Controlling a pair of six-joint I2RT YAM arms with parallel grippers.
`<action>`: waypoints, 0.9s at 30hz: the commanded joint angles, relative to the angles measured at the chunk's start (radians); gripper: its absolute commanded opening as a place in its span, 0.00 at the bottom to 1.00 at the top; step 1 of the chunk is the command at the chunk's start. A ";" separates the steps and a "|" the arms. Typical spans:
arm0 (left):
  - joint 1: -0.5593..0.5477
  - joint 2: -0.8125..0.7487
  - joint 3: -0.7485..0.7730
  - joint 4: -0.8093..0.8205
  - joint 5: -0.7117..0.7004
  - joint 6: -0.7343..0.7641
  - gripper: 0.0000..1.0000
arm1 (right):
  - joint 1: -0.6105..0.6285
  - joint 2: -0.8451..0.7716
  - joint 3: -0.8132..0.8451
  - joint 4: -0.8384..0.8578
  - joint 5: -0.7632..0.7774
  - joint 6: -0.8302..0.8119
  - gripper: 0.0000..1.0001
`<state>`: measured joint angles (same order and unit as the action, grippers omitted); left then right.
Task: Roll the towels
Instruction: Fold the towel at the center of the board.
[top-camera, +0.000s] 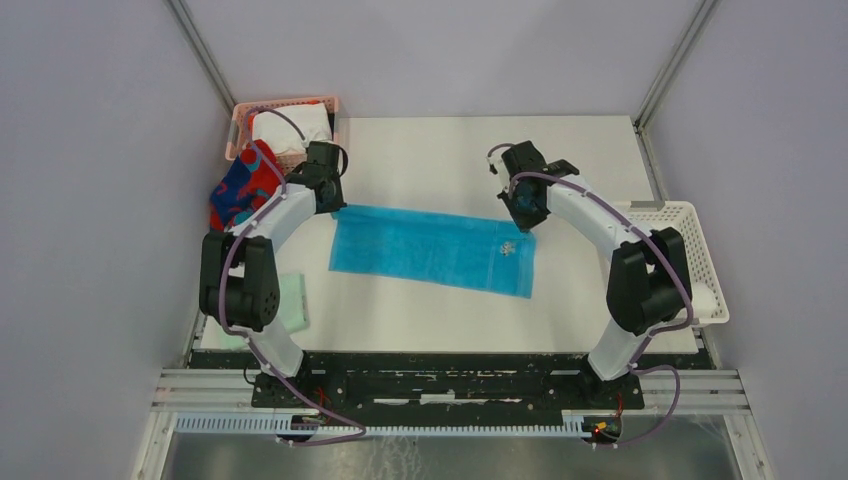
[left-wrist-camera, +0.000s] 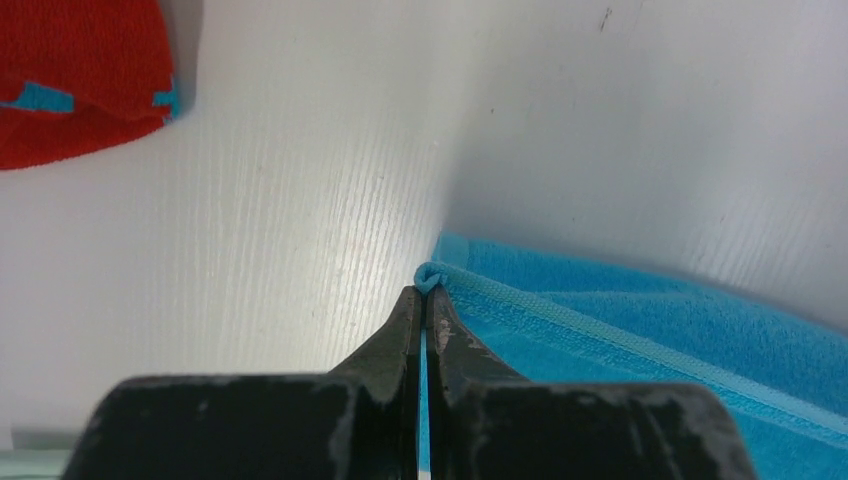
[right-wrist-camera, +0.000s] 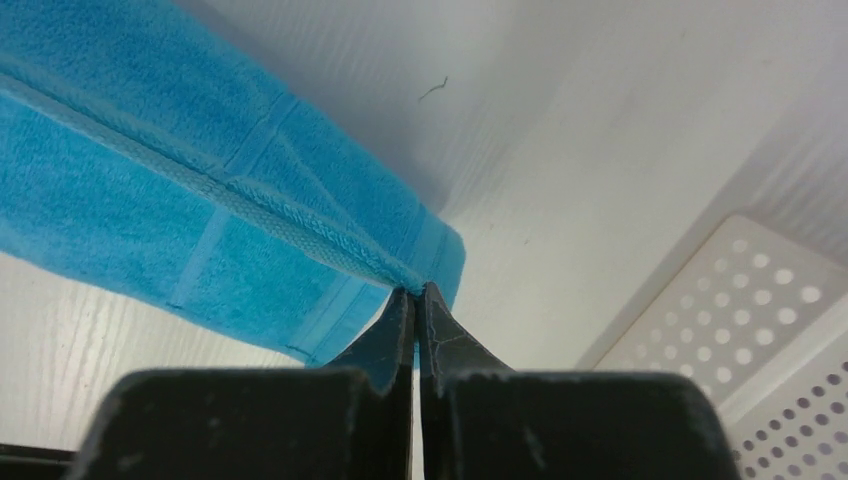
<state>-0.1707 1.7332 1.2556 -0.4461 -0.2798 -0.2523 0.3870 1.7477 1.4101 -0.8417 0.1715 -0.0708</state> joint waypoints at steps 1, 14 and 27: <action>0.011 -0.089 -0.059 -0.028 -0.060 -0.043 0.03 | 0.025 -0.071 -0.084 -0.066 -0.005 0.103 0.01; 0.010 -0.095 -0.165 -0.081 -0.057 -0.080 0.03 | 0.057 -0.017 -0.209 -0.104 -0.017 0.205 0.00; 0.010 -0.074 -0.134 -0.136 -0.065 -0.088 0.03 | 0.058 0.034 -0.175 -0.149 0.020 0.220 0.00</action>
<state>-0.1726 1.7027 1.0889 -0.5751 -0.2771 -0.3088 0.4545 1.8259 1.2133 -0.9020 0.1104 0.1421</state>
